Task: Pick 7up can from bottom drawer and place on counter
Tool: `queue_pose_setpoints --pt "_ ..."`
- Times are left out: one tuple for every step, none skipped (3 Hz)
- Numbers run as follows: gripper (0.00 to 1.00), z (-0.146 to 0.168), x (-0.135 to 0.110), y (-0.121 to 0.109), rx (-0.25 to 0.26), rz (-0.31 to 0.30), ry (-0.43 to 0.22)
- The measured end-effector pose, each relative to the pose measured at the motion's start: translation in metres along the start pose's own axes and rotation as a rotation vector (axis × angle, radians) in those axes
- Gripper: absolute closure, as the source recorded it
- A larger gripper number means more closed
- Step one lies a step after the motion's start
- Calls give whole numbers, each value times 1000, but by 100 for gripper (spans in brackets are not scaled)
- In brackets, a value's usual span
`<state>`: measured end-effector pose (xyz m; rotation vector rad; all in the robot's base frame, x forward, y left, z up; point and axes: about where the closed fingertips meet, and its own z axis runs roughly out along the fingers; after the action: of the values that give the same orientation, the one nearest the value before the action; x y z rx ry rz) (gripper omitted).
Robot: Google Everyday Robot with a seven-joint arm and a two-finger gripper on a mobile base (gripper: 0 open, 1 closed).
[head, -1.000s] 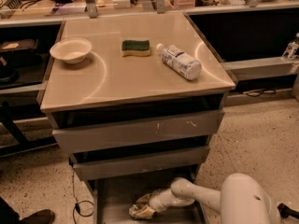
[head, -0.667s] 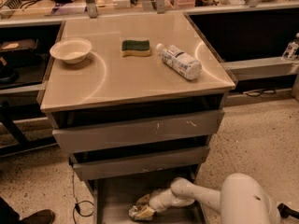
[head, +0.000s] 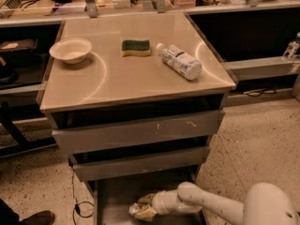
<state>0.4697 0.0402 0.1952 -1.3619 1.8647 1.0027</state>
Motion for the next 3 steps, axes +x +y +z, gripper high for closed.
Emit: queue_pose_setpoints --pt "100 -28 -31 17 84 41 -29" --pt "100 -61 -64 34 166 69 -27" --pt "100 -100 -111 68 211 50 -27"
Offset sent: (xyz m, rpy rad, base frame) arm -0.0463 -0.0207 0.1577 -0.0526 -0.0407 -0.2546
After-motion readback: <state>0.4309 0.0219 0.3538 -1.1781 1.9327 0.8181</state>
